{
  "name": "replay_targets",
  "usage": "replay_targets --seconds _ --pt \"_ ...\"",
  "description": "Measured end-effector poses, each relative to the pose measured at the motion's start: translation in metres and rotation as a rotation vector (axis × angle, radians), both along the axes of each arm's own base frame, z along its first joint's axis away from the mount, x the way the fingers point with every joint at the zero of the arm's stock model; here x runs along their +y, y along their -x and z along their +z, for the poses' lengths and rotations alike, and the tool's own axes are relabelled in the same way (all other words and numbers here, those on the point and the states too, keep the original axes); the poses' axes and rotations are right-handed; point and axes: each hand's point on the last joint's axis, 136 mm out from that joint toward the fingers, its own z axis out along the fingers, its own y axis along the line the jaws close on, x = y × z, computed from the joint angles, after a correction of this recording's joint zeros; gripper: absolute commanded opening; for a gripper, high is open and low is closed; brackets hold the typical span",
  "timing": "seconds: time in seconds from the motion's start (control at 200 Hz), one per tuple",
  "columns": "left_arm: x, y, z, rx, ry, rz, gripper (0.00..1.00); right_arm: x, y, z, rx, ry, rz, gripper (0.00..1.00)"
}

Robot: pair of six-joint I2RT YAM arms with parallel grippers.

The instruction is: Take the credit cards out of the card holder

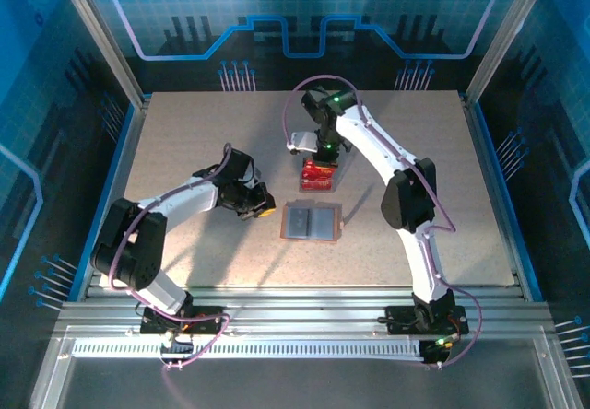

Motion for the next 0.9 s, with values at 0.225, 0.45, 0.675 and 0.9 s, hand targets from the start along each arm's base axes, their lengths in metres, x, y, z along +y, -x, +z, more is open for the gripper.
replay_targets --seconds 0.225,0.45,0.675,0.9 --pt "0.0 0.0 -0.003 0.01 -0.004 0.001 0.11 0.0 -0.005 -0.013 0.019 0.029 0.026 0.0" --pt "0.002 -0.002 -0.003 0.01 -0.003 0.008 0.11 -0.001 -0.006 -0.036 0.056 0.063 0.044 0.0" --pt "0.004 -0.003 -0.004 0.011 -0.003 0.013 0.1 0.001 -0.003 -0.038 0.065 0.07 0.059 0.1" --pt "0.004 -0.003 -0.007 0.017 -0.005 0.012 0.12 0.002 -0.011 -0.037 0.027 0.071 0.025 0.31"
